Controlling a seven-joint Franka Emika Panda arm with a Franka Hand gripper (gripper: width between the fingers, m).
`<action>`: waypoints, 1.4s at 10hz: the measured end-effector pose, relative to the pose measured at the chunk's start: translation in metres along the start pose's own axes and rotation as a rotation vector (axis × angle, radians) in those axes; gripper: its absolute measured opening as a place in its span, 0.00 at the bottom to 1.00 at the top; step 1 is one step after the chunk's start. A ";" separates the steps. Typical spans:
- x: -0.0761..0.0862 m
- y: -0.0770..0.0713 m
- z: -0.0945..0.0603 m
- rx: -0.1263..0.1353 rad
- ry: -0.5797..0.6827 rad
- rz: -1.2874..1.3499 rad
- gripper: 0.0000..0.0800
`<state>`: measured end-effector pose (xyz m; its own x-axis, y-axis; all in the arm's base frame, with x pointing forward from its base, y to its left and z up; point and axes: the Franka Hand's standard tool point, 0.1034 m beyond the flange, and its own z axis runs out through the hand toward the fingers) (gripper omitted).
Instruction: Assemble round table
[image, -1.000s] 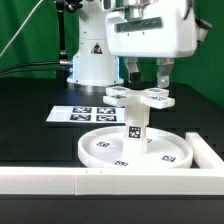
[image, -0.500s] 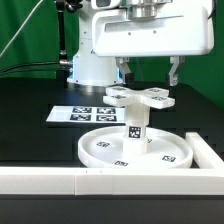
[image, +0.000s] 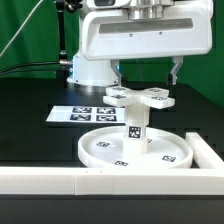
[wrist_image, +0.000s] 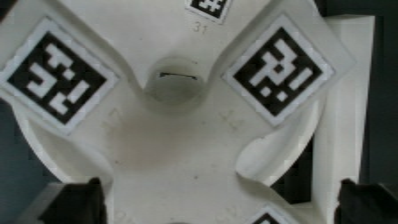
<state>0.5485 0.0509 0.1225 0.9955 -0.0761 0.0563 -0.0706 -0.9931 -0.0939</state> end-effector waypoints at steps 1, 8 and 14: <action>0.000 0.000 0.000 -0.002 0.000 -0.066 0.81; -0.005 -0.005 0.001 -0.033 -0.004 -0.595 0.81; -0.003 0.006 0.002 -0.059 -0.022 -1.011 0.81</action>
Offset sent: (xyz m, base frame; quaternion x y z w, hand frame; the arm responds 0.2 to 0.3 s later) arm 0.0000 0.0000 0.0000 0.0000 0.0000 -0.1938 0.9810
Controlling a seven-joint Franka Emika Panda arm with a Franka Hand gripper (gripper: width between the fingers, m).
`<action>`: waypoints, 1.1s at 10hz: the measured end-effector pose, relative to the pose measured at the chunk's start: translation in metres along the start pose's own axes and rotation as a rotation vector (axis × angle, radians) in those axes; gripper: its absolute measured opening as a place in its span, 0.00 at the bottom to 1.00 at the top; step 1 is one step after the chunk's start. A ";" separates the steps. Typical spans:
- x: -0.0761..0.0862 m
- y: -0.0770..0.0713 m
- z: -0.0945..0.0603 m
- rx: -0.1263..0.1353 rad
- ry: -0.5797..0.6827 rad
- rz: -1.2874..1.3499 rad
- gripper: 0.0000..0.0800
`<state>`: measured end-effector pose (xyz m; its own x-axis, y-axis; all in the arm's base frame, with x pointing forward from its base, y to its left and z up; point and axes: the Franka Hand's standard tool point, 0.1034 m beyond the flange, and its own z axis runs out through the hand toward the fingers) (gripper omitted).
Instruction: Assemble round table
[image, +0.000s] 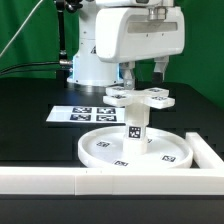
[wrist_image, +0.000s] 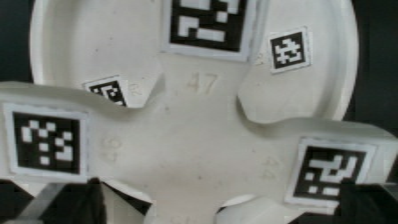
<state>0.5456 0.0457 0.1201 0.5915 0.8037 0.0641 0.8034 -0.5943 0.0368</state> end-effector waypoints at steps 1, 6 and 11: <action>-0.002 0.001 0.000 -0.004 -0.006 -0.118 0.81; -0.005 0.003 0.002 -0.024 -0.030 -0.419 0.81; -0.007 -0.002 0.015 -0.006 -0.052 -0.451 0.81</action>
Offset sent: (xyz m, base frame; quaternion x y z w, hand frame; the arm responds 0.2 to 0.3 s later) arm -0.0026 0.0085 -0.0018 -0.0037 0.0075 -0.1951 0.9807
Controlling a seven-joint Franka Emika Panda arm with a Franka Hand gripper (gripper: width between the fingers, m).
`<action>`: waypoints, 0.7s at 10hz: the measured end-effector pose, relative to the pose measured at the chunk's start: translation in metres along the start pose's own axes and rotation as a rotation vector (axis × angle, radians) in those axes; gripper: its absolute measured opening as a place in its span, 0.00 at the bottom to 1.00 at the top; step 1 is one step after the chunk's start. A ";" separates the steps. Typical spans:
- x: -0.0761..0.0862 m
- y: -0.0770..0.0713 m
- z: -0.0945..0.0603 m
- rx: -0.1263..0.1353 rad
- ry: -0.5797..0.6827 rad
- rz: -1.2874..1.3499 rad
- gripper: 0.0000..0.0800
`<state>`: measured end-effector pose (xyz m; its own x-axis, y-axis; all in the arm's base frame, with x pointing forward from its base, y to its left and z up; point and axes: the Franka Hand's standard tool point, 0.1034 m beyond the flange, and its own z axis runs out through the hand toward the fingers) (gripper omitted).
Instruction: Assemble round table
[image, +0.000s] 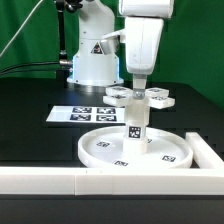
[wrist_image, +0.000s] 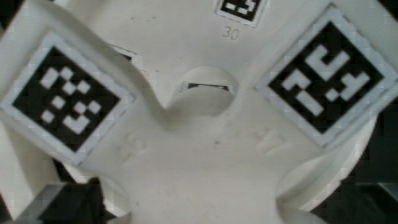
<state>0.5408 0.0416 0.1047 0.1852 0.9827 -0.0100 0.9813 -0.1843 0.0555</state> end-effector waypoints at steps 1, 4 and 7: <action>-0.001 -0.001 0.002 0.004 -0.002 0.000 0.81; -0.004 -0.002 0.006 0.010 -0.008 -0.002 0.81; -0.008 -0.001 0.008 0.013 -0.010 0.026 0.55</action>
Offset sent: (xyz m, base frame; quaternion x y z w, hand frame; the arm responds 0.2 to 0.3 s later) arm 0.0045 0.0013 -0.0032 0.0051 0.0077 -0.0345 0.9994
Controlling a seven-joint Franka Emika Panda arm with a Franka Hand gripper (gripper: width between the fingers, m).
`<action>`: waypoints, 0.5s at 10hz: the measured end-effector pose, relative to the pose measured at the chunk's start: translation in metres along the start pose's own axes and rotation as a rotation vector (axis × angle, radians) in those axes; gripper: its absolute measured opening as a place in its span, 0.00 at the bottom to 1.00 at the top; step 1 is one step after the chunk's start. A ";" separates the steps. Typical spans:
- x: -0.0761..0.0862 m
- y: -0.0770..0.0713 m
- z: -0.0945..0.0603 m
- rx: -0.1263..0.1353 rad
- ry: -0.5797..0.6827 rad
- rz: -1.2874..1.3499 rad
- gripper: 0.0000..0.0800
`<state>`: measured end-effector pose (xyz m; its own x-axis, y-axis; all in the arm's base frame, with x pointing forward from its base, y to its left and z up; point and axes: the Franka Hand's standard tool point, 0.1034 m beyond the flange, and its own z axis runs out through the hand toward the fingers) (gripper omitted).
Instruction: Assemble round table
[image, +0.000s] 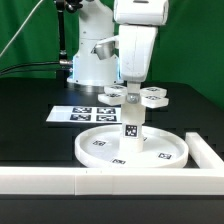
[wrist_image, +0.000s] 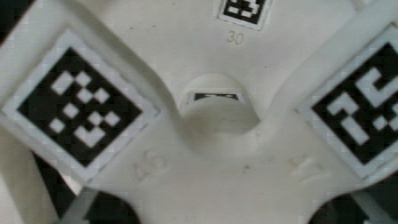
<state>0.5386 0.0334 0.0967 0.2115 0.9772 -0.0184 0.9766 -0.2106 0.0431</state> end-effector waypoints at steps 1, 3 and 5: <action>0.000 0.000 0.000 0.000 0.000 0.024 0.55; -0.001 0.000 0.000 0.001 0.003 0.089 0.55; -0.002 0.000 0.000 0.005 0.001 0.353 0.55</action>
Offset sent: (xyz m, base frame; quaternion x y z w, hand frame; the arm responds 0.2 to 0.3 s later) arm 0.0015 -0.0087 0.0011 0.0047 0.0056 0.2767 0.9609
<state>0.5379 0.0318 0.0963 0.5364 0.8440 -0.0027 0.8433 -0.5358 0.0416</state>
